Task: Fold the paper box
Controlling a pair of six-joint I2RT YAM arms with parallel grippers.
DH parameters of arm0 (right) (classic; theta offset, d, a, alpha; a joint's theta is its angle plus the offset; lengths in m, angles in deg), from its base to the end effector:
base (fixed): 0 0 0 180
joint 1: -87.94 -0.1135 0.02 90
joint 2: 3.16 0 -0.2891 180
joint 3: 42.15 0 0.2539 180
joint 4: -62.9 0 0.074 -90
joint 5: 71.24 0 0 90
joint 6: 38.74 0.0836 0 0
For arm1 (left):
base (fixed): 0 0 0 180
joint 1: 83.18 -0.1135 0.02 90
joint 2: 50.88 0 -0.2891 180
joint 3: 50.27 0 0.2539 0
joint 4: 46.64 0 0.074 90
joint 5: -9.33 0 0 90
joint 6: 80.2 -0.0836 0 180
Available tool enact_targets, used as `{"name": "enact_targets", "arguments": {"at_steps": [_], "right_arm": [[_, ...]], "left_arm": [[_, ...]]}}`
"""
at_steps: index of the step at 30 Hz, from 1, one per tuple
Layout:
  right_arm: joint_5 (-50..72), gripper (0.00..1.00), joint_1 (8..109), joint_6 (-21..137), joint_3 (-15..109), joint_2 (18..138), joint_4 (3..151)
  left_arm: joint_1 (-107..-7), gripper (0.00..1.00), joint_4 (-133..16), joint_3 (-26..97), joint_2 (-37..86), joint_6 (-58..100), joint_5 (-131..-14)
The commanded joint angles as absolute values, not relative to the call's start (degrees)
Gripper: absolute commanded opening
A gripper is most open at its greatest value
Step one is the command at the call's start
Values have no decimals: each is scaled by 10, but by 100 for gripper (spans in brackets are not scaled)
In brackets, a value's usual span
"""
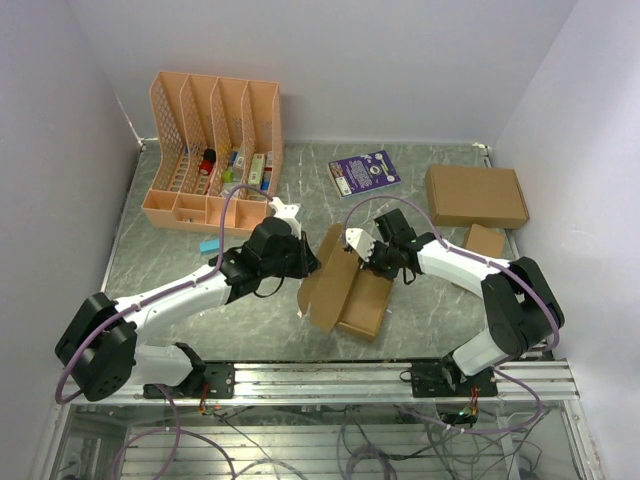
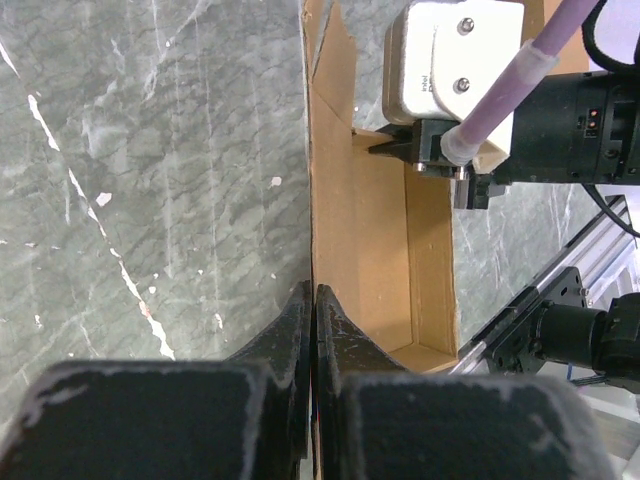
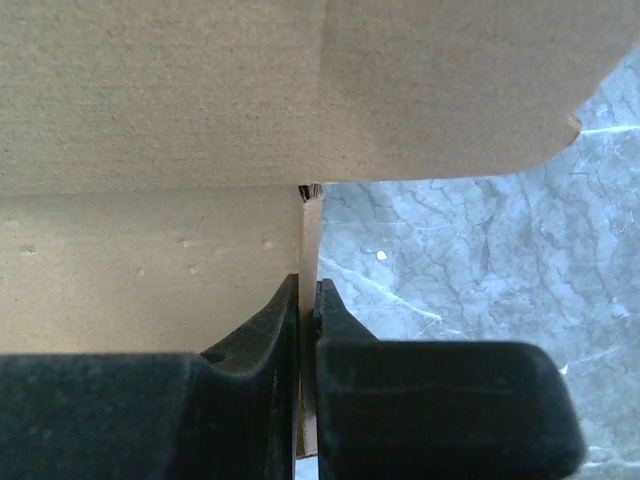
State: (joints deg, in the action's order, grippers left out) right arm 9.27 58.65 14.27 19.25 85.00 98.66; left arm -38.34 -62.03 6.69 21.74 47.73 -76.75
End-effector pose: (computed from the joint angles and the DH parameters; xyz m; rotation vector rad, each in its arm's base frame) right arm 0.2633 0.1635 0.1493 -1.4922 2.1873 0.1758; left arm 0.2179 -0.2247 0.2397 0.1794 2.2478 -0.9003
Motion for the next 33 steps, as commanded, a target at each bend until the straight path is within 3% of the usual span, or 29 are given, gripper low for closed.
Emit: {"name": "enact_targets", "arguments": {"at_steps": [1, 3, 5, 7, 11, 14, 20, 21, 23, 25, 33], "right_arm": [[112, 0, 589, 128, 169, 850, 963], [107, 1, 589, 125, 171, 855, 969], [98, 20, 590, 129, 175, 856, 970], [90, 22, 590, 133, 181, 858, 969], [99, 17, 590, 137, 189, 870, 966], [120, 0, 590, 143, 180, 870, 950], [140, 0, 590, 156, 176, 869, 940], [136, 4, 590, 158, 180, 869, 944], [116, 26, 594, 162, 190, 863, 959], [84, 42, 602, 166, 209, 854, 977], [-64, 69, 659, 152, 283, 827, 1051]], "left_arm": [[-386, 7, -616, 89, 217, 469, -754], [-386, 7, -616, 88, 215, 468, -754], [-386, 7, -615, 88, 214, 467, -753], [-386, 7, -615, 89, 215, 467, -752], [-386, 7, -618, 93, 214, 466, -752], [-386, 7, -619, 95, 212, 464, -755], [-388, 7, -626, 106, 221, 458, -756], [-388, 7, -628, 108, 222, 456, -756], [-388, 7, -633, 115, 225, 451, -760], [-389, 7, -644, 124, 228, 442, -769], [-402, 7, -664, 159, 249, 380, -783]]}}
